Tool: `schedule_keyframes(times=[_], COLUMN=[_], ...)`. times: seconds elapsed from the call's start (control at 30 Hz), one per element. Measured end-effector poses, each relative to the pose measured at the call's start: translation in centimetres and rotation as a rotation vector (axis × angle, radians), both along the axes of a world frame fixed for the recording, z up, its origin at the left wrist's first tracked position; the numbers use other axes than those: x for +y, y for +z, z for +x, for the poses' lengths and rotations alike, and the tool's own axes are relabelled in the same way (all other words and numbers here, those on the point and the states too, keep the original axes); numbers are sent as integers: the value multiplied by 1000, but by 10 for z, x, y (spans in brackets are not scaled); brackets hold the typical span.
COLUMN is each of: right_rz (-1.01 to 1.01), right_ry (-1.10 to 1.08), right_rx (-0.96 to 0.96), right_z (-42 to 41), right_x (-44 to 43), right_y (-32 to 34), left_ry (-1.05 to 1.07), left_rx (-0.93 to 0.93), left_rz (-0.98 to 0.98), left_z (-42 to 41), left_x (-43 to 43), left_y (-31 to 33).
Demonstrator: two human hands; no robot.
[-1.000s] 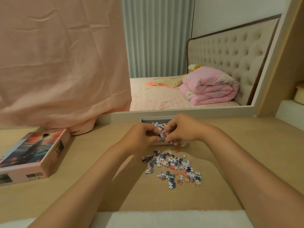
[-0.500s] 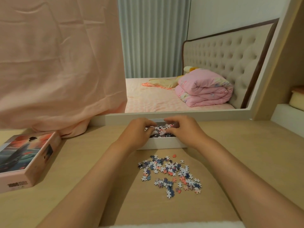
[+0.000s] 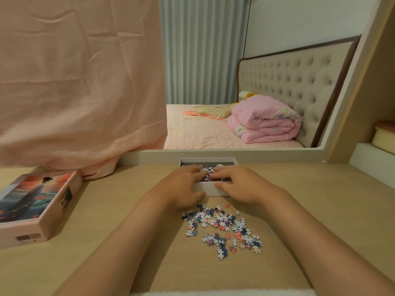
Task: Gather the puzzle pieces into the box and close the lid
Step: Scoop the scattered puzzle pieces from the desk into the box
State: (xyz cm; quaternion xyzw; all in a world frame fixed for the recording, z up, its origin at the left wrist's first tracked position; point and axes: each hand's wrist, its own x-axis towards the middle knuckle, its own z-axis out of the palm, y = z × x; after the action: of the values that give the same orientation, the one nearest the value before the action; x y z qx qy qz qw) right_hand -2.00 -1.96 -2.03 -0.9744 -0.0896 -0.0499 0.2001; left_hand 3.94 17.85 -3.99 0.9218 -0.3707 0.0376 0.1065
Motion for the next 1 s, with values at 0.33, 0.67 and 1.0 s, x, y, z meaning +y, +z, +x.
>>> schedule_keyframes(times=[0.33,0.67,1.0], right_rz=[11,-312,-140], right_ry=[97,31,14], right_rx=[335,523,400], right_z=[-38,-52,-50], right_x=[10,14,10], right_y=[45,25,20], left_ry=[-98,-59,-59], left_rx=[-98,193,205], left_rz=[-71,187,104], left_z=[-34,-53,-48], left_x=[7,9,16], left_y=[22,4,15])
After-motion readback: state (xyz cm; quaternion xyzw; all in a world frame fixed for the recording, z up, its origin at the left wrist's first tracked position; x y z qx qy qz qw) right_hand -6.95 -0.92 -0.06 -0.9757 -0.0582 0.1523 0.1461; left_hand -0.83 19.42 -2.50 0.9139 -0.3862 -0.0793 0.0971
